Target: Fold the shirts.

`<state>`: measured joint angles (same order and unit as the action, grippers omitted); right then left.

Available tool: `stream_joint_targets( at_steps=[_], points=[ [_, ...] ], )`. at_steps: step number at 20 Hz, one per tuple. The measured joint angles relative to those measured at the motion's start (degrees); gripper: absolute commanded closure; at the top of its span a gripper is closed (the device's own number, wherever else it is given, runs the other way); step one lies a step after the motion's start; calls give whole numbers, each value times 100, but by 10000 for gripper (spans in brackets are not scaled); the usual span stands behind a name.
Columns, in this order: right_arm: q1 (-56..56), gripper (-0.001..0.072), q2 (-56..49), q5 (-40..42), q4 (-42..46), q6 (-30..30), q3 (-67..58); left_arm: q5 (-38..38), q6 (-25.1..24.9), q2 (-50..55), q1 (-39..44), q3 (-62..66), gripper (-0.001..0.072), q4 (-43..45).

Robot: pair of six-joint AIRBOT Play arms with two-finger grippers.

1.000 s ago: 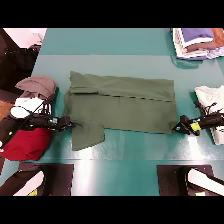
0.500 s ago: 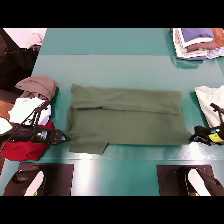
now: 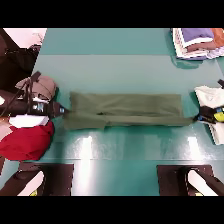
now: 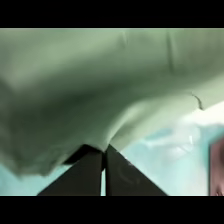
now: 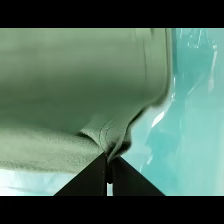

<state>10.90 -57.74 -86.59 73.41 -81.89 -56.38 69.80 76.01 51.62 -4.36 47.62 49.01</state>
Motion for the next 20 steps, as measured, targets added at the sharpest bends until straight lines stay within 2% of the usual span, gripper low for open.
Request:
stream_joint_targets(
  at_steps=[7, 8, 9, 10, 11, 14, 15, 16, 17, 18, 20],
  points=[
    [-481, 695, -2105, 566, -258, -138, -1497, -1008, -402, 2398, 2, 1432, 682, -98],
    [-498, 674, -2369, 643, -382, -142, -1700, -1099, -457, 2649, 4, 1609, 652, -125],
    [-503, 491, -2594, 730, -529, -151, -1878, -1161, -505, 2841, 2, 1740, 319, -122],
    [-501, 256, -2833, 791, -649, -153, -2059, -1244, -544, 2994, -4, 1858, 107, -131],
    [-474, 213, -3053, 852, -833, -153, -2236, -1303, -549, 3099, -4, 1937, 102, -136],
    [-350, 216, -3523, 866, -1274, -149, -2647, -1360, -551, 3276, 0, 2144, 104, -168],
    [-282, 216, -3598, 789, -1379, -85, -2721, -1298, -546, 3300, -4, 2216, 217, -173],
    [-192, 216, -3633, 669, -1482, 20, -2743, -1163, -544, 3314, -4, 2284, 483, -175],
    [-90, 216, -3626, 581, -1539, 131, -2704, -992, -544, 3320, -4, 2332, 678, -188],
    [39, 214, -3587, 509, -1563, 247, -2597, -780, -562, 3327, 0, 2367, 674, -190],
    [304, 66, -3486, 413, -1617, 439, -2291, -525, -614, 3331, 0, 2413, 674, -212]
  ],
)
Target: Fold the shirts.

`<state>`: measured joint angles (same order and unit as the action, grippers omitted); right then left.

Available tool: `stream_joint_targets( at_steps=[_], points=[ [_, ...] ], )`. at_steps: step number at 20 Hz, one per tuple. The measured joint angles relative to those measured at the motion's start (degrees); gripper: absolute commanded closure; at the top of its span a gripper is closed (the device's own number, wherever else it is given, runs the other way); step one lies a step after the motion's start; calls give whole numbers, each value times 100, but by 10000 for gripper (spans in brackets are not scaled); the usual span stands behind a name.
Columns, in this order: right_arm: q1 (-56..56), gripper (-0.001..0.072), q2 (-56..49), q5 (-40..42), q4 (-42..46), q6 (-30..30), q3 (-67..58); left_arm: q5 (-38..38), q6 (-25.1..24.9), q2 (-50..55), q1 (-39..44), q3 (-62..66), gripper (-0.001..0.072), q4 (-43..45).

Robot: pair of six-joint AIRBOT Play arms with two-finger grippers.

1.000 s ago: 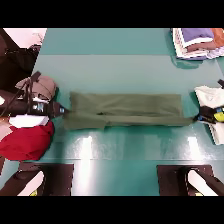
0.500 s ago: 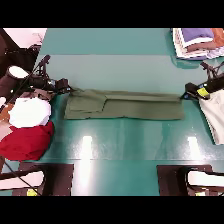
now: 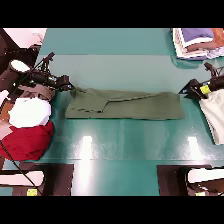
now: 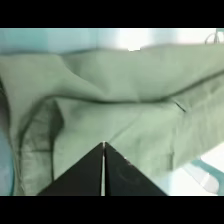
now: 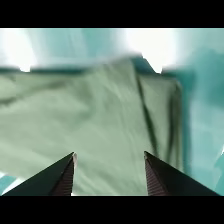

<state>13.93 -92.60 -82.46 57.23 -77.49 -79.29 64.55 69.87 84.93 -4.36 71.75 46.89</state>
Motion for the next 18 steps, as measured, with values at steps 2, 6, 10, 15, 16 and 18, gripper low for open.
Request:
stream_joint_targets(
  at_steps=[2, 6, 10, 15, 16, 18],
  points=[
    [299, 52, 39, -28, -11, 155, 358, 173, -37, 2, 2, 24, 676, -33],
    [667, 53, -175, -26, -79, 437, 852, 295, -74, 15, 254, 39, 683, -61],
    [664, 224, -437, -83, -614, 813, 1091, 90, -59, 24, 730, 39, 683, -66],
    [389, 698, -588, 175, -734, 1067, 1097, -448, 197, 59, 1388, 48, 683, -68],
    [345, 698, -597, 170, -748, 1091, 1034, -573, 234, 66, 1528, 52, 683, -70],
    [295, 698, -588, -39, -852, 1117, 793, -822, 293, 118, 1816, 133, 683, -70]
  ],
)
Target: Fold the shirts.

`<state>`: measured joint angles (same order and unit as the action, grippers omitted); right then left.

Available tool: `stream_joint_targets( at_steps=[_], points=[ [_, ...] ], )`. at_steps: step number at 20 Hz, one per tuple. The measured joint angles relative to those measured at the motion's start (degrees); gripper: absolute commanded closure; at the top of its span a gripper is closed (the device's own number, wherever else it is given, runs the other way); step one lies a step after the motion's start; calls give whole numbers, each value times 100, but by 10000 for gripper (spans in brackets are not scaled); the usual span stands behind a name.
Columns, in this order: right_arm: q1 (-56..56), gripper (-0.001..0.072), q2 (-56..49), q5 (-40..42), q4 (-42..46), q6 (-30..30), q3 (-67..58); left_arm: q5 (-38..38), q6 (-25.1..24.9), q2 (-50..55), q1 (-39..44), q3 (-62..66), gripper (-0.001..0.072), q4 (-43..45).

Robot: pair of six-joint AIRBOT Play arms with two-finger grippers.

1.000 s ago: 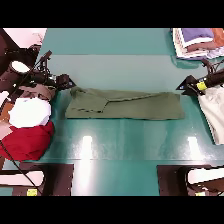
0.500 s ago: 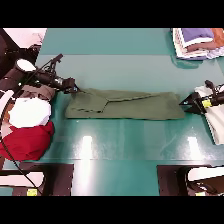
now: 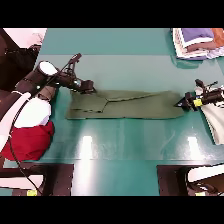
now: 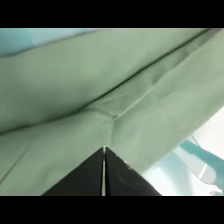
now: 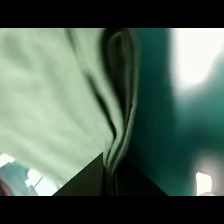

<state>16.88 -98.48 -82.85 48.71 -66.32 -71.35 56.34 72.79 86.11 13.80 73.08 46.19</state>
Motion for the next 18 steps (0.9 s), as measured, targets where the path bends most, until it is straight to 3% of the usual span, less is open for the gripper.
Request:
stream_joint_targets(
  at_steps=[5, 11, 18],
  points=[
    [-337, 698, 485, -680, -197, -350, -984, -251, 111, 546, 721, 662, 683, 2],
    [-1180, 698, 1228, -887, -260, -931, -2365, -315, 317, 1731, 1617, 1714, 683, -24],
    [-2385, 698, 1095, -931, -267, -1451, -3814, -352, 466, 2662, 2358, 2470, 683, -140]
  ],
)
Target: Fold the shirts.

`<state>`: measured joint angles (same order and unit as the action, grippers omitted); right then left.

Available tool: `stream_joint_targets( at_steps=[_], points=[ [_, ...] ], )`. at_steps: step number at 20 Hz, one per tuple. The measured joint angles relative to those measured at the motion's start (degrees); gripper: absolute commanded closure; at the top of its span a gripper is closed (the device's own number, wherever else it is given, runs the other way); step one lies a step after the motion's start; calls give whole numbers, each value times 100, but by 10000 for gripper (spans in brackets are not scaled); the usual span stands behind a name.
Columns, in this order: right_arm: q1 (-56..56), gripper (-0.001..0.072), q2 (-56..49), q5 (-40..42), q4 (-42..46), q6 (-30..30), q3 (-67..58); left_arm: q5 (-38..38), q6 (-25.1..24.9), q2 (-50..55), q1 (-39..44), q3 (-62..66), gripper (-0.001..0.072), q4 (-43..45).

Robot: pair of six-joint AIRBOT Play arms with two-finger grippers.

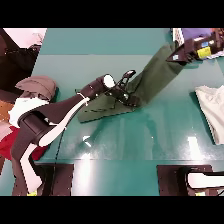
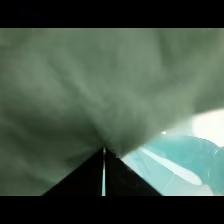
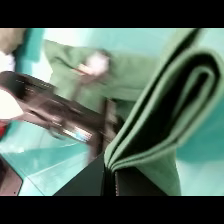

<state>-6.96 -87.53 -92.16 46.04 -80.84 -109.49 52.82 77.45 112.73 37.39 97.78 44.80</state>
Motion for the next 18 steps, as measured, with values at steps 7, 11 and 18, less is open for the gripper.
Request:
stream_joint_targets(
  at_steps=[7, 11, 18],
  points=[
    [-697, 698, -238, 37, -7, -146, -636, 433, 52, 219, -46, 240, 684, 50],
    [-793, 698, -262, 61, 0, -153, -699, 1014, 57, 20, -516, 522, 684, 101],
    [-1401, 697, -417, 173, 2, -90, -717, 1473, 52, -1325, -2026, 627, 683, 741]
  ],
)
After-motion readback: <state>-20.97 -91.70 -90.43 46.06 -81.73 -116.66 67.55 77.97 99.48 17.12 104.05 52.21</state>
